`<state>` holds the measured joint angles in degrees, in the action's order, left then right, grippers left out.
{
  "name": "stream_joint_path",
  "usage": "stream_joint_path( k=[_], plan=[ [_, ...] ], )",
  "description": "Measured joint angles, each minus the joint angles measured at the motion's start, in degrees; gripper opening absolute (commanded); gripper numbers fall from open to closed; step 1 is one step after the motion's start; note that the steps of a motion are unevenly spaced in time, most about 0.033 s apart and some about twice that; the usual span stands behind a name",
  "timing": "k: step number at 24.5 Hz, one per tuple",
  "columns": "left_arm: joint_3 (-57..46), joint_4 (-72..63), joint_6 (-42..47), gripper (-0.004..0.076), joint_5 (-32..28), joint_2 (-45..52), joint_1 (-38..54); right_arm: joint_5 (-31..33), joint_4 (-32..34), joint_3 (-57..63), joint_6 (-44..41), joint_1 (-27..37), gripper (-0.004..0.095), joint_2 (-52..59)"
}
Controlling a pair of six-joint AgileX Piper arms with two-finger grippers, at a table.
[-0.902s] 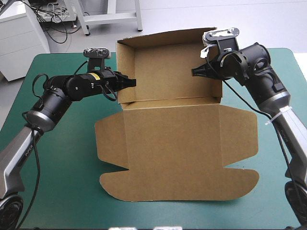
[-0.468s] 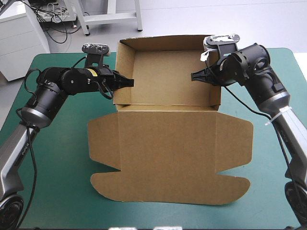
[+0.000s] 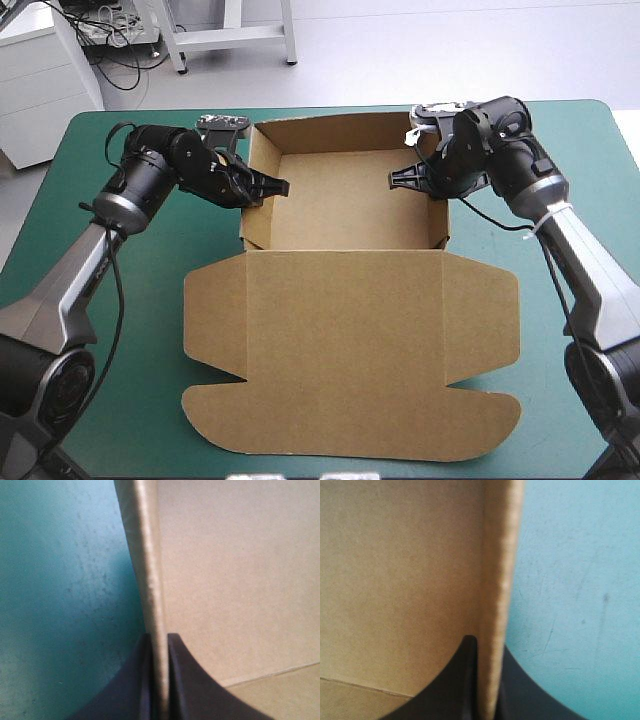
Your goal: Fold the box
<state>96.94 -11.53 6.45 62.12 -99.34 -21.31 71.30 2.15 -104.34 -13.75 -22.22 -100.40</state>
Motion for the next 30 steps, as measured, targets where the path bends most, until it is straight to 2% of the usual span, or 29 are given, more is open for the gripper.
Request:
stream_joint_path(
  k=[5, 8, 21, 23, 26, 28, 30],
  plan=[
    [5.0, 1.2, 3.8, -0.0032, 5.5, -5.9, 0.0, 0.0, -5.4, 0.2, 2.4, 3.4, -0.0008, -4.5],
    [8.8, 1.8, 5.2, -0.0032, 8.5, -10.6, 0.0, 0.0, -6.0, 1.3, 3.0, 4.0, -0.0008, -6.4],
    [10.7, 2.9, 7.4, -0.002, 9.3, -17.7, -0.7, -1.2, -3.9, 3.2, 3.5, 4.0, -0.0008, -11.8],
    [10.8, 2.9, 7.5, 0.0026, 9.3, -17.7, -0.7, -1.3, -3.9, 3.2, 3.5, 4.0, -0.0006, -12.2],
    [10.9, 3.2, 7.4, 0.0174, 9.3, -17.7, -0.8, -1.4, -3.8, 3.2, 3.5, 4.0, 0.0058, -12.4],
    [10.9, 3.2, 7.2, 0.029, 9.3, -17.7, -0.8, -1.6, -3.8, 3.2, 4.1, 4.0, 0.0139, -12.6],
    [10.9, 3.2, 7.1, 0.041, 9.1, -17.7, -0.8, -1.6, -3.8, 3.2, 4.8, 4.0, 0.0274, -12.6]
  ],
)
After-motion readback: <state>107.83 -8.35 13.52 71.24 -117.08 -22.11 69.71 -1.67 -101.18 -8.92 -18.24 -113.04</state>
